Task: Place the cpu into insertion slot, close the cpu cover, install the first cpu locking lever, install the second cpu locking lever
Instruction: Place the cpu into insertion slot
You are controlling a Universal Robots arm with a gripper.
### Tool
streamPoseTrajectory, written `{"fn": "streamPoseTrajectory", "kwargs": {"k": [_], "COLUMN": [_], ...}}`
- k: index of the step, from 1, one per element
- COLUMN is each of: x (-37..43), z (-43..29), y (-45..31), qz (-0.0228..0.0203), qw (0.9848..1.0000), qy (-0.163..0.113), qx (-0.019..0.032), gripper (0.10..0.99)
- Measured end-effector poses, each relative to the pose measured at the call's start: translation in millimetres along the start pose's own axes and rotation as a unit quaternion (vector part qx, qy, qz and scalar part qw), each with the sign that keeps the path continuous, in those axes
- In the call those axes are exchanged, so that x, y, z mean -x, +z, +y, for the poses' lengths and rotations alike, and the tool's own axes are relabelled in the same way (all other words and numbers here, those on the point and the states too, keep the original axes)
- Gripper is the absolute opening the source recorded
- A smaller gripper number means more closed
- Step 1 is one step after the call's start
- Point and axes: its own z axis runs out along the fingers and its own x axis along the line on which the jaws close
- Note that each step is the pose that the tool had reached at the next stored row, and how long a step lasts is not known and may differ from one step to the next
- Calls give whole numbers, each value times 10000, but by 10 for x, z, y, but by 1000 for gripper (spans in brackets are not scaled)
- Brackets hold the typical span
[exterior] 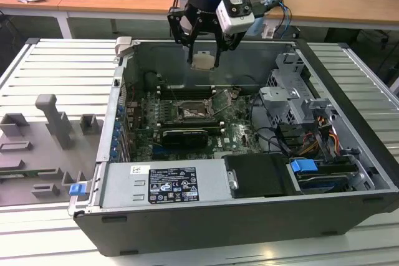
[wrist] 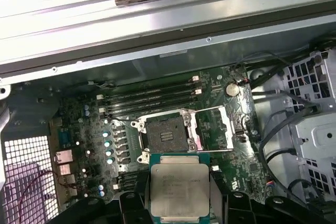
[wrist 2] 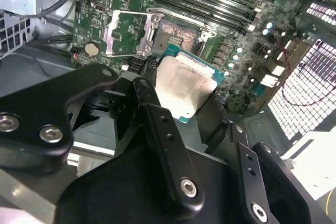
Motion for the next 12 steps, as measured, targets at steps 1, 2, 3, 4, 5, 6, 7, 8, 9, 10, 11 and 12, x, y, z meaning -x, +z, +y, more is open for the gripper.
{"fn": "streamPoseTrajectory", "kwargs": {"k": [1,2,3,4,5,6,7,8,9,10,11,12], "x": [0,0,0,0,0,0,0,0,0,0,0,0], "z": [0,0,-1,-2,-2,-2,-2,-2,-2,-2,-2,-2], "y": [1,6,15,17,18,19,22,23,24,25,26,27], "qz": [0,0,-1,-2,-4,-9,-24,-33,-37,-41,-45,-49], "qw": [10000,10000,10000,10000,10000,10000,9996,9993,9992,9990,9987,9985], "qy": [0,0,1,10,32,92,265,364,409,455,505,550], "qx": [-2,-2,-3,-6,-7,-7,-2,0,1,1,2,3], "gripper": [541,541,541,541,541,541,541,541,541,541,541,541]}}
